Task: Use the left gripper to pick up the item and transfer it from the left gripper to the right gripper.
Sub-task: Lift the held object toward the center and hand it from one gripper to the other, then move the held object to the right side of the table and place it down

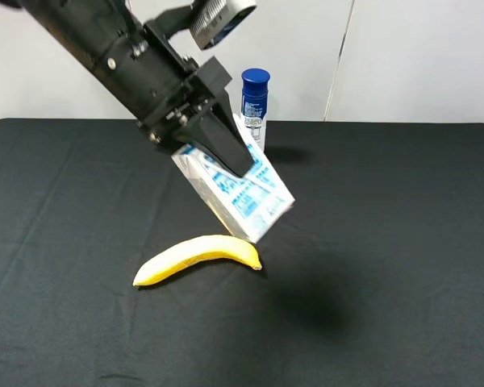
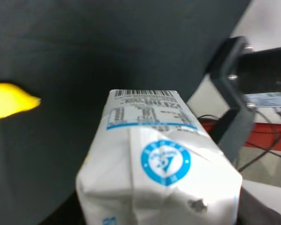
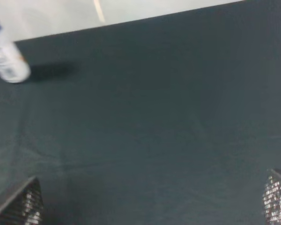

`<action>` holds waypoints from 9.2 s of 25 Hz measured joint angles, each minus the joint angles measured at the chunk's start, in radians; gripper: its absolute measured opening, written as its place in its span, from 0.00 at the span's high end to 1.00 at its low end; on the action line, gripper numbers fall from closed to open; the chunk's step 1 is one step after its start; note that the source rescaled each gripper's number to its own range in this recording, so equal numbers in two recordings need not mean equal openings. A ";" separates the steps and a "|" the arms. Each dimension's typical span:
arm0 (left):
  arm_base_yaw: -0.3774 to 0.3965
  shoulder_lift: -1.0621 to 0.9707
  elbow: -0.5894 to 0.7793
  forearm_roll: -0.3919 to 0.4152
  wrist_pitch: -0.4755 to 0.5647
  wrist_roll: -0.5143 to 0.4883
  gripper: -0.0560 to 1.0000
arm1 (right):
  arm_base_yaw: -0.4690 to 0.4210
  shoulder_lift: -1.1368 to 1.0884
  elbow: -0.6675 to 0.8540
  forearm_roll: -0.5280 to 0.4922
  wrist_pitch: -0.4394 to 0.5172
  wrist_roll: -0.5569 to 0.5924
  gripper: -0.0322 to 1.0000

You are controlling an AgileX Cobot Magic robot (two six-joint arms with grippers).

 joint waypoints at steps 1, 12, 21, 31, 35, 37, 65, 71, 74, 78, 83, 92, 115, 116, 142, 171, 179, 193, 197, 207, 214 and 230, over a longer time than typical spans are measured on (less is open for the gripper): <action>0.000 0.000 0.020 -0.029 -0.009 0.028 0.95 | 0.000 0.000 0.000 0.028 0.000 -0.010 0.00; 0.000 0.000 0.096 -0.201 -0.076 0.156 0.95 | 0.177 0.146 -0.082 0.226 -0.005 -0.218 0.00; 0.000 0.000 0.096 -0.201 -0.110 0.156 0.95 | 0.486 0.317 -0.155 0.122 -0.035 -0.267 0.00; 0.000 0.000 0.096 -0.294 -0.170 0.156 0.95 | 0.771 0.660 -0.263 -0.033 -0.162 -0.272 0.00; 0.000 0.000 0.096 -0.319 -0.198 0.156 0.95 | 0.859 0.785 -0.306 -0.115 -0.234 -0.274 0.00; 0.000 0.000 0.096 -0.338 -0.212 0.156 0.95 | 0.892 0.834 -0.329 -0.150 -0.257 -0.275 0.00; 0.000 0.000 0.096 -0.437 -0.225 0.155 0.95 | 0.974 1.182 -0.366 -0.328 -0.569 -0.281 0.00; -0.001 0.000 0.096 -0.438 -0.199 0.155 0.95 | 0.974 1.244 -0.366 -0.329 -0.602 -0.281 0.00; -0.001 0.000 0.096 -0.438 -0.199 0.155 0.95 | 0.974 1.245 -0.366 -0.329 -0.602 -0.281 0.00; -0.001 0.000 0.096 -0.438 -0.199 0.155 0.95 | 0.974 1.245 -0.366 -0.329 -0.602 -0.281 0.56; -0.001 0.000 0.101 -0.432 -0.195 0.155 0.95 | 0.974 1.245 -0.366 -0.335 -0.602 -0.282 0.96; -0.001 -0.001 0.102 -0.402 -0.196 0.152 0.95 | 0.974 1.246 -0.366 -0.335 -0.602 -0.282 0.96; 0.065 -0.028 0.102 -0.328 -0.136 0.152 0.02 | 0.974 1.253 -0.366 -0.332 -0.603 -0.284 0.96; 0.079 -0.038 0.102 -0.328 -0.126 0.152 0.02 | 0.974 1.253 -0.366 -0.332 -0.603 -0.284 0.96; 0.255 -0.783 0.102 0.652 0.107 -0.428 0.02 | 0.974 1.253 -0.366 -0.332 -0.603 -0.272 0.96; 0.255 -1.599 0.723 0.877 0.119 -0.506 0.02 | 0.974 1.253 -0.366 -0.332 -0.603 -0.188 0.97; 0.255 -1.598 0.765 0.877 0.033 -0.498 0.02 | 0.974 1.253 -0.366 -0.329 -0.603 -0.166 0.97; 0.255 -1.598 0.765 0.878 0.030 -0.498 0.02 | 0.974 1.253 -0.366 -0.333 -0.479 -0.056 0.97; 0.291 -1.598 0.765 0.879 0.030 -0.498 0.02 | 0.967 1.253 -0.366 -0.353 -0.405 0.038 0.97; 0.462 -1.598 0.765 0.881 0.029 -0.498 0.02 | 0.691 1.253 -0.366 -0.363 -0.315 0.184 0.97; 0.554 -1.598 0.765 0.881 0.029 -0.498 0.02 | 0.494 1.323 -0.366 -0.363 -0.312 0.183 0.97; 0.641 -1.668 0.765 0.881 0.017 -0.498 0.02 | 0.451 1.652 -0.366 -0.351 -0.464 0.180 0.97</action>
